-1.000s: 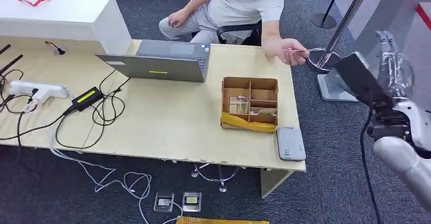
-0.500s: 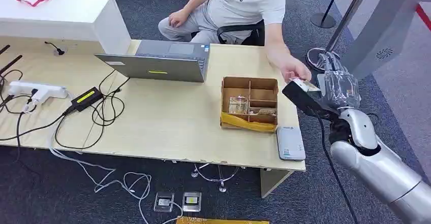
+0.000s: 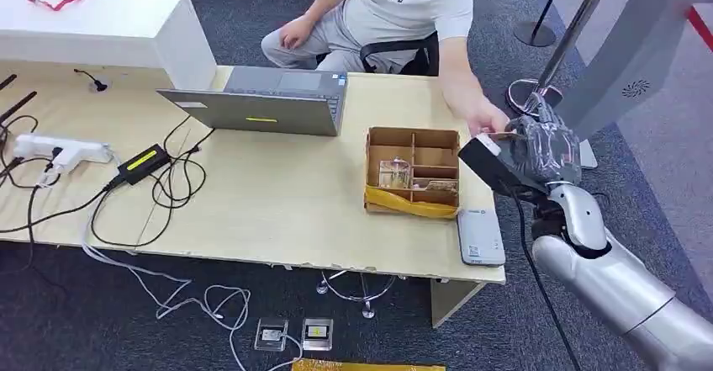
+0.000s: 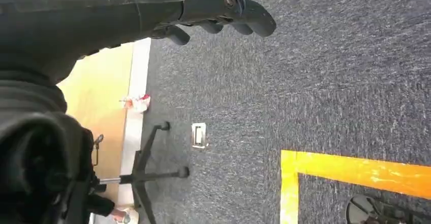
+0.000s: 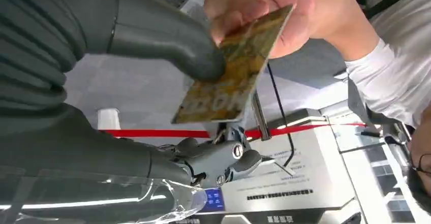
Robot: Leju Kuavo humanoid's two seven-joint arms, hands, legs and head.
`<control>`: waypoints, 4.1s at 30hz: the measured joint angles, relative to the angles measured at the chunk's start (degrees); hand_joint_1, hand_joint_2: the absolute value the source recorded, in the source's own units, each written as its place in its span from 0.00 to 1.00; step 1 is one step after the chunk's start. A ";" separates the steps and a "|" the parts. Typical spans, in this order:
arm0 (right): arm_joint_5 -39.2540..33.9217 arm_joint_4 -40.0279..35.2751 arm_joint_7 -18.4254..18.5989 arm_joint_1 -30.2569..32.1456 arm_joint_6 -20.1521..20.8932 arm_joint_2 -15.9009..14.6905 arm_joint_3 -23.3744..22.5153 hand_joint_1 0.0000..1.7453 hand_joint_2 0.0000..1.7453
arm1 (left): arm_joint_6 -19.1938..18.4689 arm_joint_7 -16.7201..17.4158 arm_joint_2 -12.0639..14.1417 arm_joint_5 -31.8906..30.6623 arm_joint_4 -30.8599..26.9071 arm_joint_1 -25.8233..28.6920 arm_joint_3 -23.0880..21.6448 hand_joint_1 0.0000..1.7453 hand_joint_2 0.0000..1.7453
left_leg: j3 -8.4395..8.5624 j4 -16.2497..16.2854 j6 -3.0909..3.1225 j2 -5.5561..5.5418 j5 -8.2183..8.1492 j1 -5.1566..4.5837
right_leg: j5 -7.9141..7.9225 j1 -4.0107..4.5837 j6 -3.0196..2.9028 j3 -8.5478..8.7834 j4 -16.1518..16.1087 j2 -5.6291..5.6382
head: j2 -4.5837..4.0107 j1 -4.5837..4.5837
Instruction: Pass the card to the sensor for recognition and then transmit it.
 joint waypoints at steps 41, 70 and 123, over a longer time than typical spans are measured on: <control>-11.10 12.24 -8.61 7.02 -4.72 7.10 -0.42 1.00 1.00 | 2.43 2.03 -0.28 3.02 -0.28 0.16 -0.50 0.00 0.00 | 0.07 0.01 0.00 0.10 0.00 0.00 | 0.00 0.00 0.00 -0.02 -0.01 0.09 | 0.02 0.02; -15.28 10.54 -13.53 16.94 -3.78 4.52 -4.00 1.00 1.00 | 4.30 1.99 -0.63 3.67 -0.59 0.15 -0.74 0.00 0.00 | 0.09 0.01 -0.04 0.26 -0.06 0.00 | 0.00 0.01 0.00 -0.01 -0.01 0.14 | 0.00 0.00; -11.50 -0.83 -7.78 6.02 -9.84 3.93 -13.79 1.00 1.00 | 2.53 2.78 -1.68 4.98 -0.59 0.15 -0.74 0.00 0.00 | 0.25 0.01 -0.04 0.42 -0.04 -0.02 | 0.10 -0.01 -0.02 0.09 -0.01 0.32 | 0.00 0.00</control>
